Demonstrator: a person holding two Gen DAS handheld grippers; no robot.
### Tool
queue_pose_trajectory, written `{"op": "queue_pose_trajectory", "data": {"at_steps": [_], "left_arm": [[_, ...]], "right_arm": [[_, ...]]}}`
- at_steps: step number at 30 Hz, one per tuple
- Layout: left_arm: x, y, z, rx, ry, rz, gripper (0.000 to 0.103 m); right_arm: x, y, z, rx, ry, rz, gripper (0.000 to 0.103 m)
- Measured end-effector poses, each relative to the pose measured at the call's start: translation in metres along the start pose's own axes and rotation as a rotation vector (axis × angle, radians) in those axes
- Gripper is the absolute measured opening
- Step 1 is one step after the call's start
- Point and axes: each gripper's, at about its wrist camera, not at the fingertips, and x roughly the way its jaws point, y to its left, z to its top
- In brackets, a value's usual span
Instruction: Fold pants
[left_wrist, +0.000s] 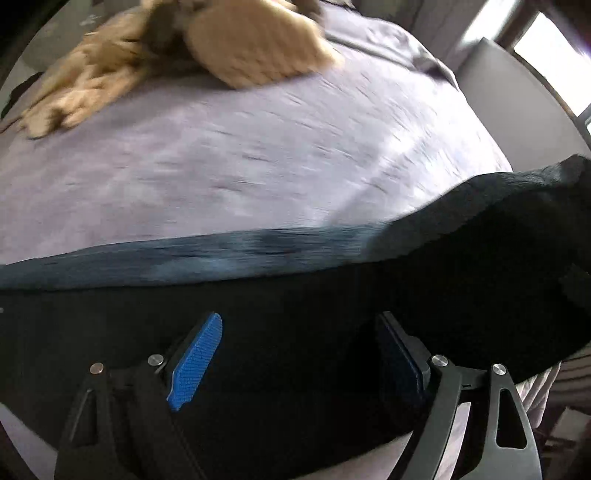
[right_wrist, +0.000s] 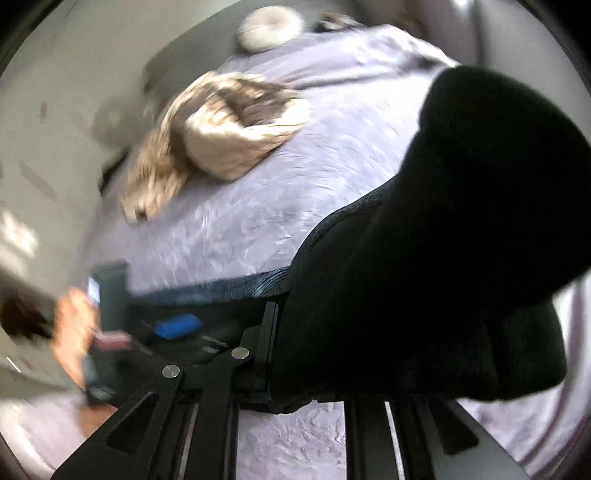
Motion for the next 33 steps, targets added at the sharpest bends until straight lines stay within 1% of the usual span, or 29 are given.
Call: {"op": "queue_pose_trajectory", "data": {"at_steps": [1,3,4,6,7,8,10,12,13,14,15,17,19,20,21,22,24,25,26,27,28,30,33], "left_arm": [[-0.009,0.019,-0.003,-0.01,-0.005,0.009,0.086],[-0.023,0.054,-0.011,-0.037,-0.006,0.039,0.086],[-0.031,0.079,-0.016,-0.061,0.0,0.063,0.086],[-0.037,0.115,-0.028,-0.11,0.009,0.098,0.086],[-0.04,0.131,-0.037,-0.137,0.018,0.12,0.086],[-0.039,0.144,-0.042,-0.157,0.026,0.138,0.086],[-0.042,0.174,-0.056,-0.199,0.043,0.177,0.086],[-0.047,0.197,-0.066,-0.228,0.057,0.201,0.086],[-0.05,0.207,-0.07,-0.239,0.058,0.202,0.086],[-0.053,0.212,-0.072,-0.241,0.057,0.199,0.086],[-0.054,0.217,-0.073,-0.241,0.058,0.194,0.086],[-0.057,0.222,-0.072,-0.235,0.059,0.172,0.086],[-0.059,0.218,-0.07,-0.223,0.05,0.128,0.086],[-0.06,0.211,-0.067,-0.211,0.045,0.09,0.086],[-0.059,0.202,-0.064,-0.194,0.048,0.035,0.086],[-0.057,0.197,-0.061,-0.183,0.057,-0.016,0.086],[-0.046,0.18,-0.055,-0.169,0.094,-0.128,0.086],[-0.041,0.173,-0.054,-0.165,0.106,-0.161,0.086],[-0.034,0.164,-0.051,-0.154,0.121,-0.201,0.086],[-0.03,0.159,-0.048,-0.148,0.125,-0.214,0.086],[-0.026,0.154,-0.045,-0.145,0.131,-0.224,0.086],[-0.018,0.148,-0.042,-0.157,0.152,-0.273,0.086],[-0.005,0.134,-0.032,-0.166,0.176,-0.333,0.086]], "right_arm": [[0.001,0.028,-0.001,-0.089,0.01,-0.054,0.015],[0.008,0.067,-0.004,-0.194,0.032,-0.118,0.019],[0.016,0.089,-0.006,-0.238,0.046,-0.143,0.019],[0.039,0.13,-0.015,-0.298,0.088,-0.163,0.024],[0.057,0.148,-0.023,-0.324,0.121,-0.18,0.031],[0.076,0.166,-0.032,-0.346,0.147,-0.202,0.041],[0.114,0.195,-0.051,-0.391,0.2,-0.251,0.054],[0.148,0.223,-0.072,-0.467,0.281,-0.345,0.055],[0.153,0.233,-0.08,-0.511,0.291,-0.395,0.055],[0.149,0.241,-0.086,-0.544,0.274,-0.411,0.055],[0.137,0.248,-0.09,-0.558,0.251,-0.374,0.055],[0.111,0.247,-0.091,-0.521,0.223,-0.272,0.057],[0.092,0.239,-0.083,-0.398,0.215,-0.111,0.058],[0.084,0.219,-0.075,-0.271,0.213,-0.012,0.058],[0.078,0.202,-0.073,-0.156,0.21,0.063,0.058],[0.076,0.173,-0.07,0.022,0.219,0.172,0.058],[0.083,0.135,-0.074,0.294,0.253,0.313,0.058],[0.085,0.115,-0.082,0.427,0.252,0.378,0.058],[0.089,0.099,-0.088,0.528,0.251,0.44,0.058],[0.091,0.093,-0.091,0.564,0.251,0.462,0.058],[0.101,0.089,-0.087,0.595,0.255,0.475,0.058],[0.107,0.085,-0.092,0.613,0.27,0.479,0.058],[0.119,0.095,-0.097,0.631,0.268,0.512,0.058]]}}
